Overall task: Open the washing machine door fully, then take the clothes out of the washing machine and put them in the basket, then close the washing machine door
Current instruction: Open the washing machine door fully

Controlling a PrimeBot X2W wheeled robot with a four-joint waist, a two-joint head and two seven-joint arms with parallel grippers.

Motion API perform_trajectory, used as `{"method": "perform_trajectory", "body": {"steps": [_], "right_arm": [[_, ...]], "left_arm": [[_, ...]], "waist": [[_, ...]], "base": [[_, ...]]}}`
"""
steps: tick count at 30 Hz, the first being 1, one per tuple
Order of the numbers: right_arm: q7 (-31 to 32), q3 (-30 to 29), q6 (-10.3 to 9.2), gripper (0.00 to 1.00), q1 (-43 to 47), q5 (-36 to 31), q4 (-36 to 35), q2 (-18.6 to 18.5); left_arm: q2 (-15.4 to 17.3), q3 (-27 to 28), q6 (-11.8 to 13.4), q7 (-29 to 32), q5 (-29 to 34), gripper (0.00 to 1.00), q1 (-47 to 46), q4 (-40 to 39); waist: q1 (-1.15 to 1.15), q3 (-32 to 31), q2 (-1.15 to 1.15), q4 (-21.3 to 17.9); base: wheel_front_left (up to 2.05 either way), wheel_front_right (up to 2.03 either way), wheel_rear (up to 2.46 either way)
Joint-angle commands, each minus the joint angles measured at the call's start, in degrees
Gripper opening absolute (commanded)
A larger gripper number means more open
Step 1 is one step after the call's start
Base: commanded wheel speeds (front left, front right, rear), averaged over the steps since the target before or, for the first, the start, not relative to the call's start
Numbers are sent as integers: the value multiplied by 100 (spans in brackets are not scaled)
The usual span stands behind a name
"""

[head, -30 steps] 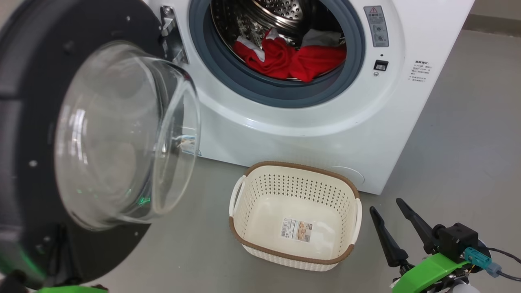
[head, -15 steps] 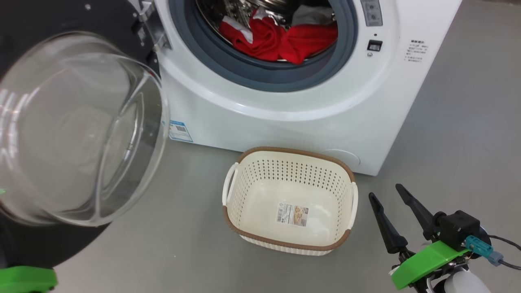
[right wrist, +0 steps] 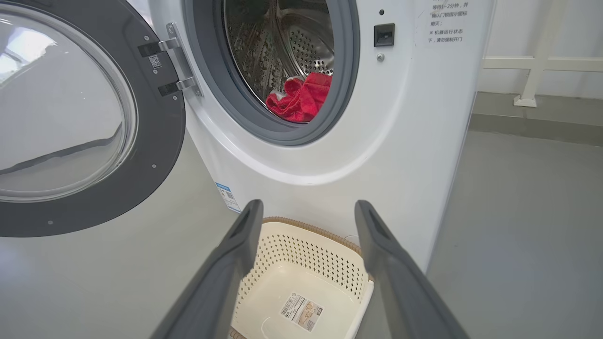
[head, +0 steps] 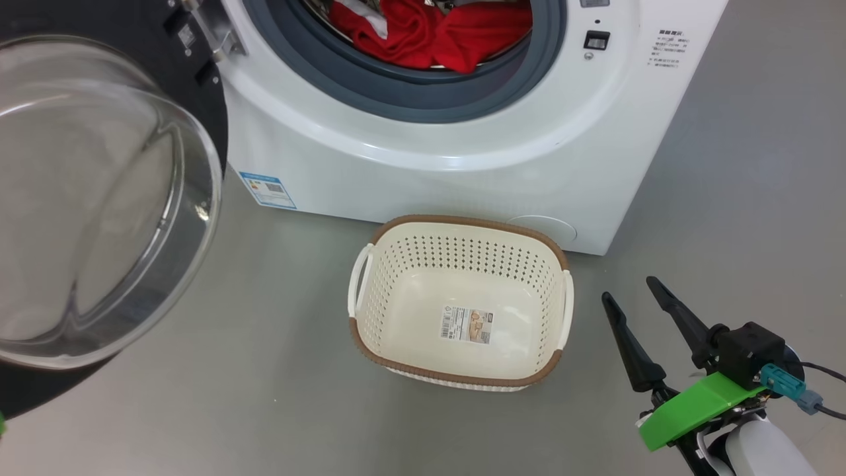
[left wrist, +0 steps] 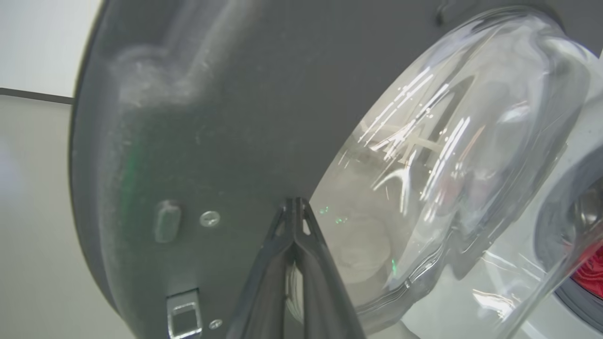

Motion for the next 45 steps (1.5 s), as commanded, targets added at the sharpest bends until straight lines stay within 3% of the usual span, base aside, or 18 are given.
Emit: {"method": "perform_trajectory", "body": {"steps": [1, 21, 28, 34, 35, 37, 41, 45], "right_arm": [[-69, 113, 9, 100, -115, -21, -152, -44], [-69, 92, 9, 100, -258, -67, -134, -89], [-69, 80, 9, 100, -193, -58, -107, -54], [-69, 87, 9, 100, -114, -39, -72, -3], [-69, 93, 9, 100, -99, -36, -65, 5], [-69, 104, 9, 100, -69, -26, -56, 22], [-69, 100, 9, 100, 8, -2, -39, 45], [-69, 91, 9, 100, 102, 20, -41, 55]], "left_arm": [[418, 344, -73, -70, 94, 0, -233, -7], [618, 1327, -543, -70, 801, 0, -1103, 1306], [326, 1446, -673, -70, 1000, 0, -924, 1211], [-130, 1287, -706, -70, 1090, 0, -449, 751], [-190, 1227, -706, -70, 1076, 5, -354, 657], [-318, 1112, -707, -70, 1034, 32, -153, 444], [-533, 843, -708, -70, 937, 48, 274, -37], [-706, 548, -709, -70, 869, 100, 687, -474]], "waist": [[0, 60, 0, -40], [0, 232, 0, -65], [0, 86, 0, -46], [0, -101, 0, -26], [0, -139, 0, -23], [0, -209, 0, -24], [0, -348, 0, -26], [0, -460, 0, -40]], "base": [[0, 0, 0], [0, 0, 0], [0, 0, 0], [0, 0, 0], [0, 0, 0], [0, 0, 0], [0, 0, 0], [0, 0, 0]]}}
